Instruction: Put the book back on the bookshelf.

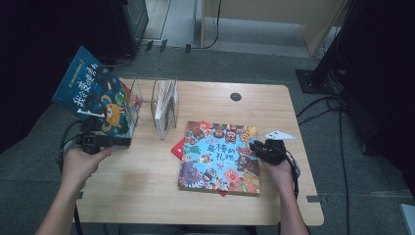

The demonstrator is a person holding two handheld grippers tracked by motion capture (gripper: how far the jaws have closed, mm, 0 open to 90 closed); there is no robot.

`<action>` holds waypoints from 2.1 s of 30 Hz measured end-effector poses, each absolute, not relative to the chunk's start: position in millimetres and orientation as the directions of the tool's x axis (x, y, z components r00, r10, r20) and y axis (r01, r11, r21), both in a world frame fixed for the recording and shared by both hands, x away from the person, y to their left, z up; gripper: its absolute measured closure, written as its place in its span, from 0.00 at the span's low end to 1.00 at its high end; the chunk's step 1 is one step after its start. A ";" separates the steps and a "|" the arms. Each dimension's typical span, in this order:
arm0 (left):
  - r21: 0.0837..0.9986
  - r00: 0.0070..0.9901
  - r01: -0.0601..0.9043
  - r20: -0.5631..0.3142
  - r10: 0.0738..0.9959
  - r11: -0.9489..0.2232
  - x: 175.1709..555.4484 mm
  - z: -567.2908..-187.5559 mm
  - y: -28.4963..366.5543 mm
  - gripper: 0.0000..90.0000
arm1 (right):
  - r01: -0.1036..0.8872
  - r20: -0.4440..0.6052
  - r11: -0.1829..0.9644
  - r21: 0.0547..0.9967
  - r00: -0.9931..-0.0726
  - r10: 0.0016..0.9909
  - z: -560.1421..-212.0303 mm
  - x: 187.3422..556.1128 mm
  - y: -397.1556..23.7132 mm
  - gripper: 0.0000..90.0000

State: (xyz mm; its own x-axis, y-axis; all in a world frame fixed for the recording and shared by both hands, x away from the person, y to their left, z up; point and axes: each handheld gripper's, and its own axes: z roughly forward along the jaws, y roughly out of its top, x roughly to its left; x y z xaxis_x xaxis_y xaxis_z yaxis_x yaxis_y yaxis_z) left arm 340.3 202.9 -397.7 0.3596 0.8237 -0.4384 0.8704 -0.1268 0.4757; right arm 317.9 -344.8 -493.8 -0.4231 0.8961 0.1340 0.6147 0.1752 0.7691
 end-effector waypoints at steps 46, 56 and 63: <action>0.494 0.533 0.820 -0.474 0.701 -0.290 326.9 -480.2 102.2 0.91 | 0.683 0.137 0.126 0.719 -0.317 0.938 -509.1 319.7 -357.1 0.99; 0.461 0.555 0.818 -0.469 0.687 -0.346 322.8 -499.4 76.6 0.92 | 0.683 0.129 0.126 0.719 -0.310 0.942 -508.9 318.7 -355.0 1.00; 0.465 0.570 0.808 -0.464 0.678 -0.361 318.7 -504.2 68.0 0.92 | 0.685 0.129 0.123 0.718 -0.305 0.944 -508.6 318.3 -354.2 1.00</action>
